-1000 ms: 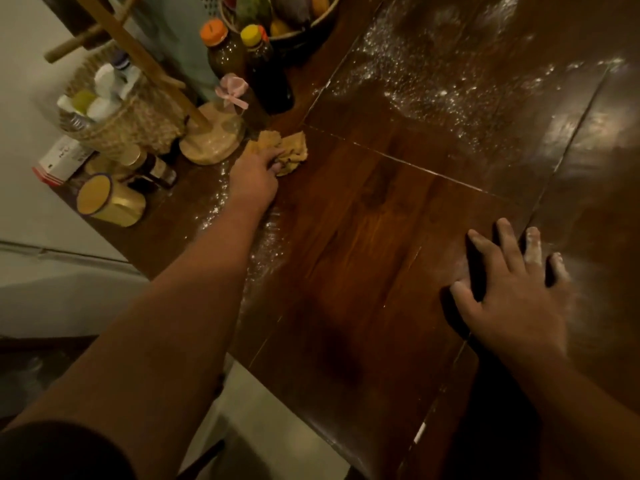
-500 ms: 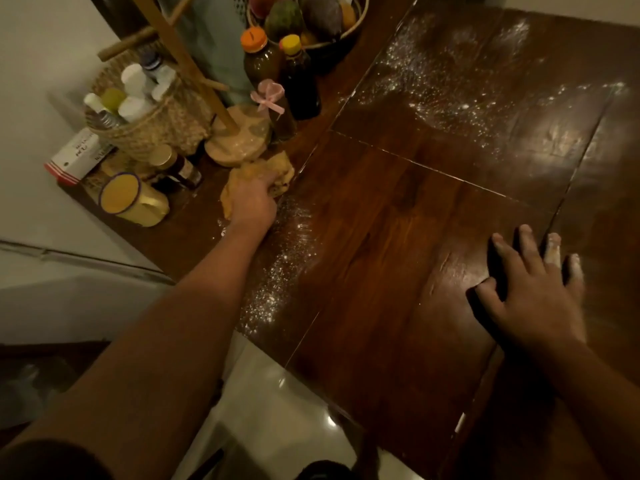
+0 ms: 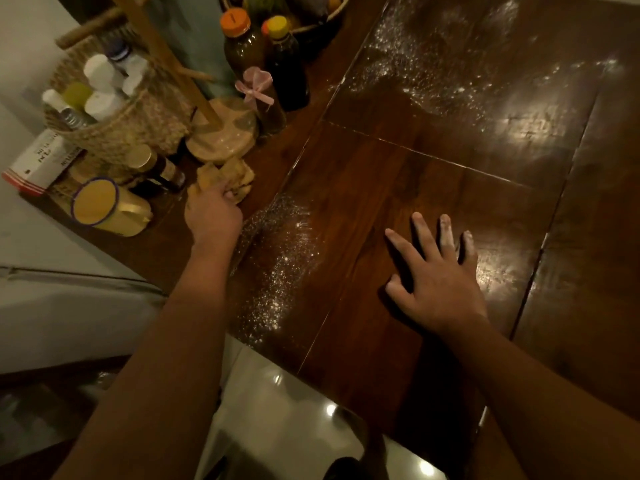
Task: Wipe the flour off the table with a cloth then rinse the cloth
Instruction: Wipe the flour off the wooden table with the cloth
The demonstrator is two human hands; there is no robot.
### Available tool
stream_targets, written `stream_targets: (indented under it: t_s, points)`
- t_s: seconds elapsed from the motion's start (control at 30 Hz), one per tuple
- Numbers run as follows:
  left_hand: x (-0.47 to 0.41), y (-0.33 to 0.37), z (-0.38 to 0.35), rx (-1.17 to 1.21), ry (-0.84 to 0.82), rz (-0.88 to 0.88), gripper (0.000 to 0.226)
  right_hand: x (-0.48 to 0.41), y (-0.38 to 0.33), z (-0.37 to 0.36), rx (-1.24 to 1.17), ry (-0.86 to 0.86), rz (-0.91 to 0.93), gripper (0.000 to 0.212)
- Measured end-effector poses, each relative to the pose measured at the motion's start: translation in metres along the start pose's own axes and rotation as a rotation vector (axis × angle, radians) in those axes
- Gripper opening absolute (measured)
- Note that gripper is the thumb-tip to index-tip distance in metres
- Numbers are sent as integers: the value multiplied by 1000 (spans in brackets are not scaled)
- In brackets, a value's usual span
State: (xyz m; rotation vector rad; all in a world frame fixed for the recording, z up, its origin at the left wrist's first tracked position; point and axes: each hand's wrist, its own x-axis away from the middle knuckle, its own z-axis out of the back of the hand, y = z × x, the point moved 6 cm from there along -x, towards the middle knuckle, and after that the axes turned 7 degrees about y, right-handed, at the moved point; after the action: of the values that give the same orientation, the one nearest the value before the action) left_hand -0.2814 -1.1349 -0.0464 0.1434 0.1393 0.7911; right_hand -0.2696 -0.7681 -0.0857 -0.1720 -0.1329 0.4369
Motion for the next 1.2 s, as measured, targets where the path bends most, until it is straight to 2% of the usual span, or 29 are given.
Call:
stream_targets:
  t_s: [0.07, 0.23, 0.37, 0.43, 0.47, 0.57, 0.7, 0.83, 0.93, 1.03, 1.2]
  points:
    - [6, 17, 5, -27, 33, -19, 37, 0, 0, 0, -2, -6, -5, 69]
    - [7, 95, 8, 28, 57, -249, 41, 0, 2, 1, -22, 15, -24, 68]
    - [16, 130, -20, 211, -70, -531, 57, -1, 3, 0, -31, 17, -34, 67]
    - [30, 126, -30, 232, -146, -674, 62, -1, 4, 1, -36, 20, -37, 66]
    - [32, 117, -31, 252, -172, -686, 63, -1, 3, 2, -38, 23, -37, 66]
    - [18, 88, -27, 236, -129, -587, 58, -2, 3, 2, -50, 23, -44, 65]
    - [-8, 107, -26, 97, -12, -438, 42, -3, 2, 3, -45, 22, -48, 64]
    - [-25, 130, -45, 45, -24, -343, 53, -3, 3, 3, -46, 22, -55, 64]
    - [-22, 123, -46, 51, -29, -341, 53, -3, 4, 3, -49, 25, -52, 64]
    - [-9, 90, -35, 172, 16, -310, 41, -3, 4, 3, -54, 28, -56, 63]
    - [28, 9, -11, 252, 82, -184, 37, -4, 4, 4, -81, 30, -52, 62]
